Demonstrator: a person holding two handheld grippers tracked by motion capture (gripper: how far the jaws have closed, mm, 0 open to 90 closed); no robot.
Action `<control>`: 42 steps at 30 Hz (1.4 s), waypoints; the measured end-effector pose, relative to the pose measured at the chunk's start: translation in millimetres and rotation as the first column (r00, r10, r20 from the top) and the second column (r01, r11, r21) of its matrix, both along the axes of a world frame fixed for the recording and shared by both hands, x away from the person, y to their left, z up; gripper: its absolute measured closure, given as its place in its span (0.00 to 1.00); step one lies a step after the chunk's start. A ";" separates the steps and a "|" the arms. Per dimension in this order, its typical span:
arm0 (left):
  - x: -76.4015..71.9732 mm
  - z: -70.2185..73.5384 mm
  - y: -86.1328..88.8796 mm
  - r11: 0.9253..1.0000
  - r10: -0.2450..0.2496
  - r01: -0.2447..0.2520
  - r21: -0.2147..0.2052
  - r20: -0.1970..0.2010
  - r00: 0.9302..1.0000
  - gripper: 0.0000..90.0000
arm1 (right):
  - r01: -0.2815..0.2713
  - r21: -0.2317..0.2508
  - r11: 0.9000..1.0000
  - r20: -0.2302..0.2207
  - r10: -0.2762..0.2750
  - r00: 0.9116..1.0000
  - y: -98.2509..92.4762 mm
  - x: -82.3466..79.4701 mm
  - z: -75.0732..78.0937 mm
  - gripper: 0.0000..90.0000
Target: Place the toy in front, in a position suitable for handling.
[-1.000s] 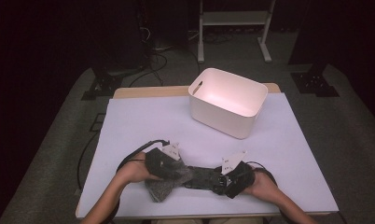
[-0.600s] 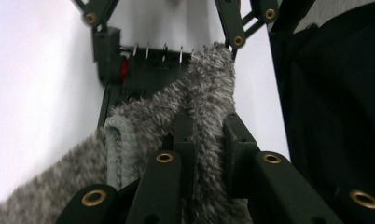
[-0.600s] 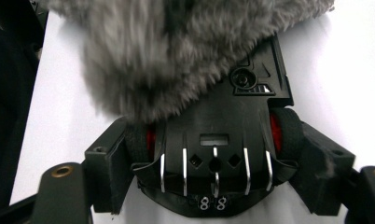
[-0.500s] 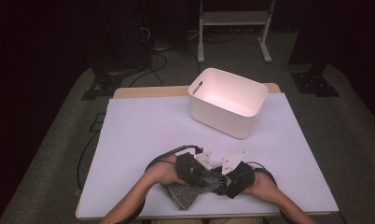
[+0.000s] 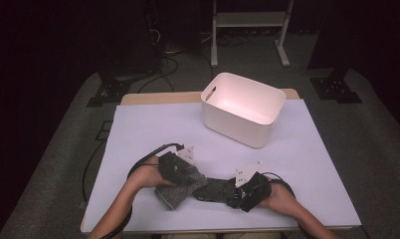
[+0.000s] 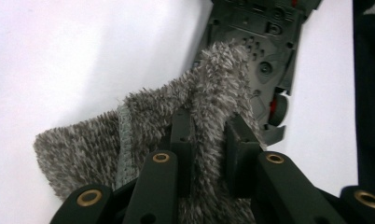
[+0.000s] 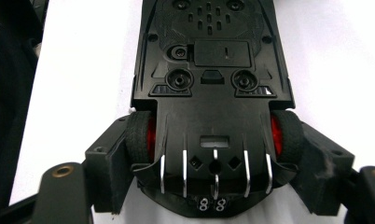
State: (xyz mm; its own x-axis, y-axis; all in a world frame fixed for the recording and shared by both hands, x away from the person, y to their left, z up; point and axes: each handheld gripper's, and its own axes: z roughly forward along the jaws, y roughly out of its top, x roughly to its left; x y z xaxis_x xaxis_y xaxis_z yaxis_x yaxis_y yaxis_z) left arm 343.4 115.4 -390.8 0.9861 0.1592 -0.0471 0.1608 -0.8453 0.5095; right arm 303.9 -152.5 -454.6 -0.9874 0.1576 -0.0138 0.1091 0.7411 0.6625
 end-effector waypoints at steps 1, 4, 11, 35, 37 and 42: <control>1.1 0.6 -1.0 1.000 -0.002 0.002 -0.004 0.006 1.000 0.85 | -0.001 -0.002 1.000 -0.001 0.001 1.000 0.2 0.2 0.1 0.26; 1.8 1.4 -10.4 1.000 -0.019 0.019 -0.020 0.010 1.000 0.85 | -0.008 -0.010 1.000 0.002 0.008 1.000 1.1 0.6 0.9 0.26; 1.6 -2.0 -45.5 0.996 -0.093 0.093 -0.017 0.005 0.996 0.84 | -0.024 -0.036 0.999 0.010 0.024 1.000 4.6 1.5 3.1 0.26; 4.5 -0.7 -71.0 0.992 -0.117 0.117 -0.038 -0.010 0.993 0.84 | -0.035 0.014 0.999 0.032 0.035 0.999 5.2 -0.9 6.8 0.26; 4.5 -0.2 -69.6 0.993 -0.116 0.116 -0.023 -0.007 0.993 0.84 | -0.034 0.012 0.999 0.034 0.034 0.999 5.4 -1.4 6.5 0.26; 6.8 -2.3 -54.7 0.997 -0.078 0.078 0.014 -0.004 0.997 0.84 | -0.033 0.020 0.999 0.039 0.032 0.999 4.6 -1.5 6.7 0.26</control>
State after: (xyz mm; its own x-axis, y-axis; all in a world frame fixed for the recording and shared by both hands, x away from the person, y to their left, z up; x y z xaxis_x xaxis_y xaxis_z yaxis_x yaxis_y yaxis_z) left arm 350.2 60.7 -393.1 0.9954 0.0826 -0.0491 0.0961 -0.8626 0.4966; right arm 302.4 -147.9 -447.9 -0.9908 0.1264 -0.0488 0.0596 0.7299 0.6810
